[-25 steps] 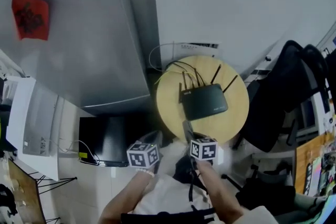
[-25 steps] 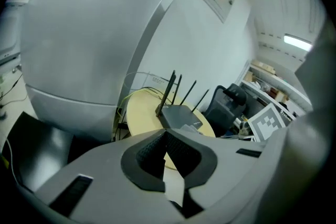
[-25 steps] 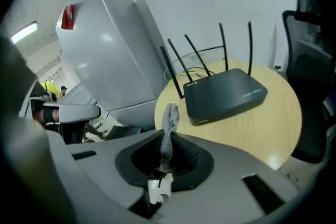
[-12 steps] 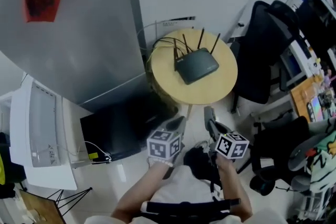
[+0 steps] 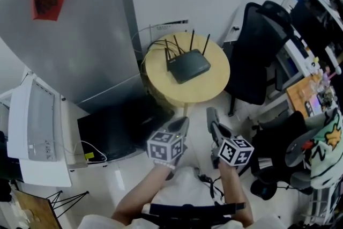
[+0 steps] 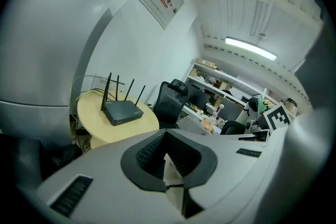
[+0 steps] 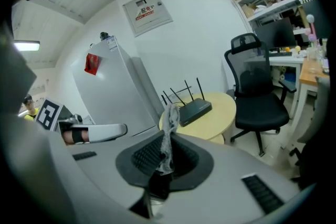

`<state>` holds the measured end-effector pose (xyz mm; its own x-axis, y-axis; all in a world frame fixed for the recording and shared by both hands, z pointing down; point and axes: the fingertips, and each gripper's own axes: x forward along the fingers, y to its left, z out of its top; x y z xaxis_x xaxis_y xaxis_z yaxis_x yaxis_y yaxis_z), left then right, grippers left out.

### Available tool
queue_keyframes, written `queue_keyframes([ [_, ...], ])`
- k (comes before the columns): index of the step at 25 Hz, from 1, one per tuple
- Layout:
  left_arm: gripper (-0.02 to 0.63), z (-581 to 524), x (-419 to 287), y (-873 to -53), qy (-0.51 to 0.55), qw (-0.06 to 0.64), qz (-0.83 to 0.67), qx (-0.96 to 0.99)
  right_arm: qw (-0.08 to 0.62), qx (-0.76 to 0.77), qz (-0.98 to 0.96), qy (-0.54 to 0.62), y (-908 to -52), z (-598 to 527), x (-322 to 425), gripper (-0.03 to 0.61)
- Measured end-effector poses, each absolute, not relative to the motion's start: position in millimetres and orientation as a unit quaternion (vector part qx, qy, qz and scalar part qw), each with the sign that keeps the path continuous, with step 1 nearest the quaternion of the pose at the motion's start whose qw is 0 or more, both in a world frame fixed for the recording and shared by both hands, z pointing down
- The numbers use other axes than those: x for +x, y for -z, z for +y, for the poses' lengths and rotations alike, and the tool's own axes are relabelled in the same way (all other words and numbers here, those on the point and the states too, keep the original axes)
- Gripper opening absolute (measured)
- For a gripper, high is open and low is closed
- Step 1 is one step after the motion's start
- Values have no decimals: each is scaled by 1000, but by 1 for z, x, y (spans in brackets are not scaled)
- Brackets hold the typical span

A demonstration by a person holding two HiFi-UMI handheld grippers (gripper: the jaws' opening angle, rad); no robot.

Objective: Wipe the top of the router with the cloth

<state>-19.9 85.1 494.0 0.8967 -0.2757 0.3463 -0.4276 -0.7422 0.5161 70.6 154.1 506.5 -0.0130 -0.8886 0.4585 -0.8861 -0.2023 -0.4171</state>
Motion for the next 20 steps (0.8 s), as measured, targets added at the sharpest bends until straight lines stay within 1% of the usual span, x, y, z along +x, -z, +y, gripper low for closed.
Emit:
queue_keyframes([
  [4,-2,99,-23,-495,-132,301,-200,923,18,-687,646,332,-506,163,64,35],
  [8,-2,105,-25,-496,-134,300,-216,920,52,-653,671,348,-500,159,48,35],
  [13,-2,110,-21,-492,-132,297,-220,920,47,-654,675,339,-497,164,56,35],
  [20,-2,126,-4,-492,-97,329,-182,922,46,-651,680,336,-494,168,64,35],
])
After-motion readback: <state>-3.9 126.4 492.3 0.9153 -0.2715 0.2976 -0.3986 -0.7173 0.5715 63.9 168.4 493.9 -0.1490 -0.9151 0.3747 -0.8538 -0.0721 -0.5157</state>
